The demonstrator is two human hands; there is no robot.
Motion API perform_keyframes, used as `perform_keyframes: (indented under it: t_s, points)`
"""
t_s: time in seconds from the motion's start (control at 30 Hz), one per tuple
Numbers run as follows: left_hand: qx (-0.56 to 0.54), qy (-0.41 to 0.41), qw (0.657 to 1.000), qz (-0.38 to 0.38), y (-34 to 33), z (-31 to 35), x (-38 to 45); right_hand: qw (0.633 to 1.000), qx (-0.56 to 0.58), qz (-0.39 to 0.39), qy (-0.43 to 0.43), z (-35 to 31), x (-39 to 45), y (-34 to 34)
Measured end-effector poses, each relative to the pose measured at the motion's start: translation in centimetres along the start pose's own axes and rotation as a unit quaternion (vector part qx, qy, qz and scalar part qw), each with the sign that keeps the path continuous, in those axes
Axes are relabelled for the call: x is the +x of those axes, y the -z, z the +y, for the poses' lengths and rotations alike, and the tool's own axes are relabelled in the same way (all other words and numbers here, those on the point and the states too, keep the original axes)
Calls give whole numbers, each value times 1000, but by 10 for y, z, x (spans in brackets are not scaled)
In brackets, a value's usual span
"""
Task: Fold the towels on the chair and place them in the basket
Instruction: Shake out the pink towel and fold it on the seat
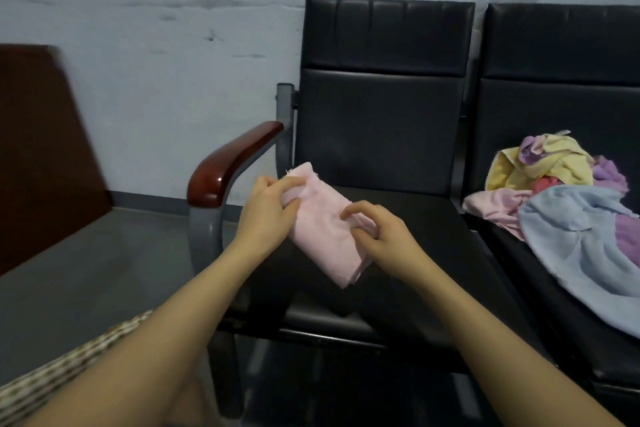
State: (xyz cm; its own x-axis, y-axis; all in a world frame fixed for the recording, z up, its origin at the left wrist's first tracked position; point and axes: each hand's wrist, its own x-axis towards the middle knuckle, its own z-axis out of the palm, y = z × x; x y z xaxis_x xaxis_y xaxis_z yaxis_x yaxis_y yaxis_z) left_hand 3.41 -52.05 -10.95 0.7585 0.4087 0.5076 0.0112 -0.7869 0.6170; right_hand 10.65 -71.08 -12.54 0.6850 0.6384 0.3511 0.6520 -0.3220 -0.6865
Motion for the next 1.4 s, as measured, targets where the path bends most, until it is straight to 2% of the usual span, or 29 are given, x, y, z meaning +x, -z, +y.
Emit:
perform_keyframes:
  t_s: [0.23,0.43,0.67,0.83,1.0,1.1,1.17,1.27,1.33,1.4]
  points:
    - [45,51,990,127,96,-47,-15,987,73,-64,125,-72,37,-69]
    - [94,127,976,150,146,-128,-63,971,94,-145,164,-111,47,-163]
    - [135,210,966,73,148,-257,-154,945,64,-282,156,-102,27,-298]
    - [143,250,956,-57,124,-344,-223,922,37,-373,100,-66,0,-387]
    - [147,270,934,-184,90,-409,-259,905,3,-425,27,-33,-23,-450]
    - [119,260,920,-268,67,-443,-268,863,-87,-498,8,-11,-27,-484]
    - [157,245,896,-334,52,-461,-276,835,-139,-533,6,2,-25,-503]
    - [233,241,879,-339,37,-472,-289,824,-181,-537,15,17,-17,-530]
    - [240,258,877,-327,32,-469,-298,811,-204,-544,73,24,-10,-544]
    - [242,257,883,-311,23,-467,-310,780,-227,-570,127,28,-5,-553]
